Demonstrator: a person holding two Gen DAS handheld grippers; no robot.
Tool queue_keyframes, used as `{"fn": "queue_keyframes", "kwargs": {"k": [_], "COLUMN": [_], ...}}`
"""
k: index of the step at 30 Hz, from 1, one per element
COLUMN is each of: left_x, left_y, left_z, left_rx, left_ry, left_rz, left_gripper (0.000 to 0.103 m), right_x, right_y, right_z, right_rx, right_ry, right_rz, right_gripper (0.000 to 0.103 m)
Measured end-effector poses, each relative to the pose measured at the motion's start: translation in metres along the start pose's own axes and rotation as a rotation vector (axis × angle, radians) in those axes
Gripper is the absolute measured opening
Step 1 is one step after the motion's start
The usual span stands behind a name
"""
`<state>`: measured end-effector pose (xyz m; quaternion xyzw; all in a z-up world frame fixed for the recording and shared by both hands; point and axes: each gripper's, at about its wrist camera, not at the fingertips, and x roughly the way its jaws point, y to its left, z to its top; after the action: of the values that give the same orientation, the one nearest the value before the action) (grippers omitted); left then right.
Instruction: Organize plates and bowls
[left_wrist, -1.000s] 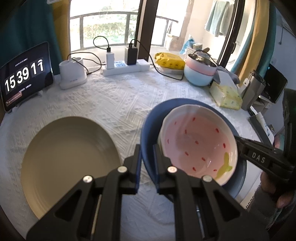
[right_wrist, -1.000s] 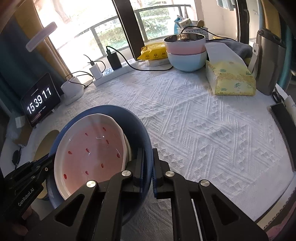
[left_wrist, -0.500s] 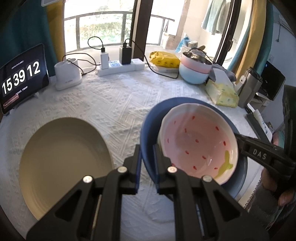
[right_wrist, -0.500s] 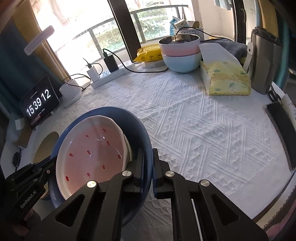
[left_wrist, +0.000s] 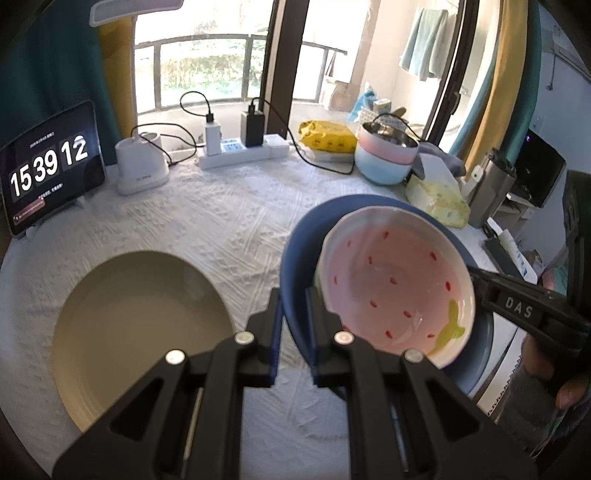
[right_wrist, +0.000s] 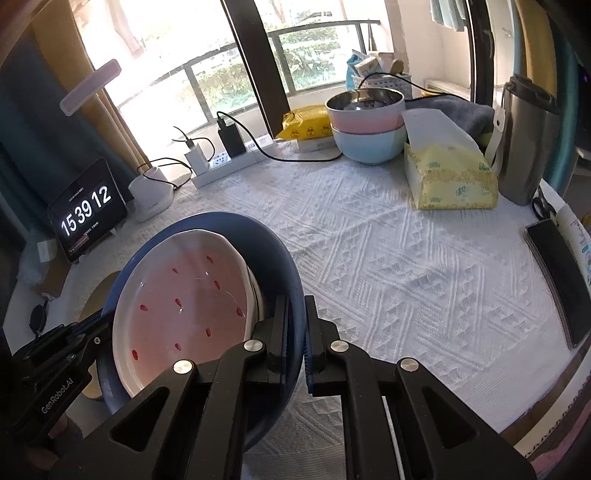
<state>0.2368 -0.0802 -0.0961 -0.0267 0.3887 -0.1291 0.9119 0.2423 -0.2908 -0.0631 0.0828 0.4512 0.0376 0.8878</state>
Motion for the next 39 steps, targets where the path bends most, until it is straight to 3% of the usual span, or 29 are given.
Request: {"fn": "queue_keyframes", "kwargs": {"k": [24, 39], "left_x": [-0.041, -0.056], "left_y": [0.049, 0.097], "left_z": [0.002, -0.007], "left_rx": [-0.07, -0.144], "left_ry": [-0.062, -0.076], "left_rz": [0.031, 0.075], "left_gripper": [0.01, 0.01], "right_x": [-0.01, 0.006], "right_y": [0.063, 0.115], "right_z": [0.014, 0.016], "right_rx": [-0.099, -0.168], "right_ry": [-0.026, -0.005], "right_rz": [0.029, 0.072], "right_gripper": [0.009, 0.009]}}
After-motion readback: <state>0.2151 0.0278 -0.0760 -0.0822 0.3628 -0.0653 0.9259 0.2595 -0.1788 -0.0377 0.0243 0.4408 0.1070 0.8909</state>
